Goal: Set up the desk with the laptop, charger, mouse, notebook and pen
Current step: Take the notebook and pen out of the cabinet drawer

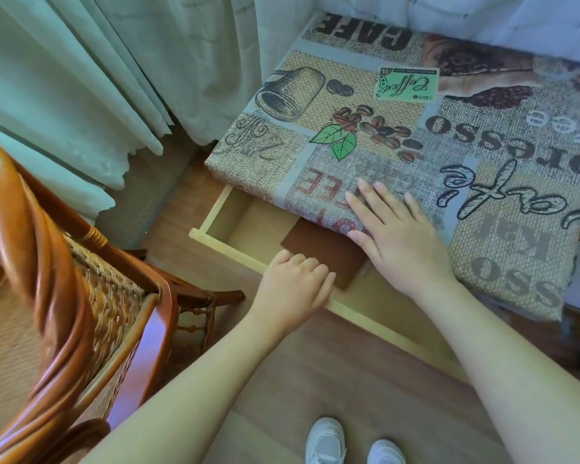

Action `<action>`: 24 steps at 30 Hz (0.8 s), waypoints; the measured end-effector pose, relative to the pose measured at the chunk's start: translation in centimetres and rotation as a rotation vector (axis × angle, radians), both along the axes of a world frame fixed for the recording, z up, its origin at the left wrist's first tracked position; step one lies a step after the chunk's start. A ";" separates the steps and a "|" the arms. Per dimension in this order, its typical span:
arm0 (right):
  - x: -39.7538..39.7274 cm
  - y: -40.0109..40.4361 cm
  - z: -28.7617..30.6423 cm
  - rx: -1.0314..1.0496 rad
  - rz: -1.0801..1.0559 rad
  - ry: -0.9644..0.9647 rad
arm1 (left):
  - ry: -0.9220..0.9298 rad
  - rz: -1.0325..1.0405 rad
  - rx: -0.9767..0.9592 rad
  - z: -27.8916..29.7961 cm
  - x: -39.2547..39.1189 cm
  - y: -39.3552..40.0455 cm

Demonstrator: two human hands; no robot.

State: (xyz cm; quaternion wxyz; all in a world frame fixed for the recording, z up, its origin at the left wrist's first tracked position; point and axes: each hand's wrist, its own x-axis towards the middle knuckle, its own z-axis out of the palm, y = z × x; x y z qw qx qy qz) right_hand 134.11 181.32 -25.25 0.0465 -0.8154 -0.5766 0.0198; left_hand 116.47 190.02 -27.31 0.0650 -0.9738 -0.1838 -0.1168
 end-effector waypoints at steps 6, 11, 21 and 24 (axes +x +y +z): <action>0.0 -0.1 -0.1 0.008 -0.009 -0.004 | 0.195 0.041 0.035 -1.6 -1.4 -1.2; 0.0 -0.1 -0.1 0.002 -0.009 -0.008 | 0.240 0.026 0.068 -1.9 -2.2 -2.4; 0.0 -0.2 -0.1 0.021 -0.010 0.005 | 0.335 0.033 0.022 -1.4 -3.2 -3.0; 0.1 -0.2 -0.2 0.029 -0.015 0.020 | 0.363 0.014 -0.014 -1.9 -4.3 -3.4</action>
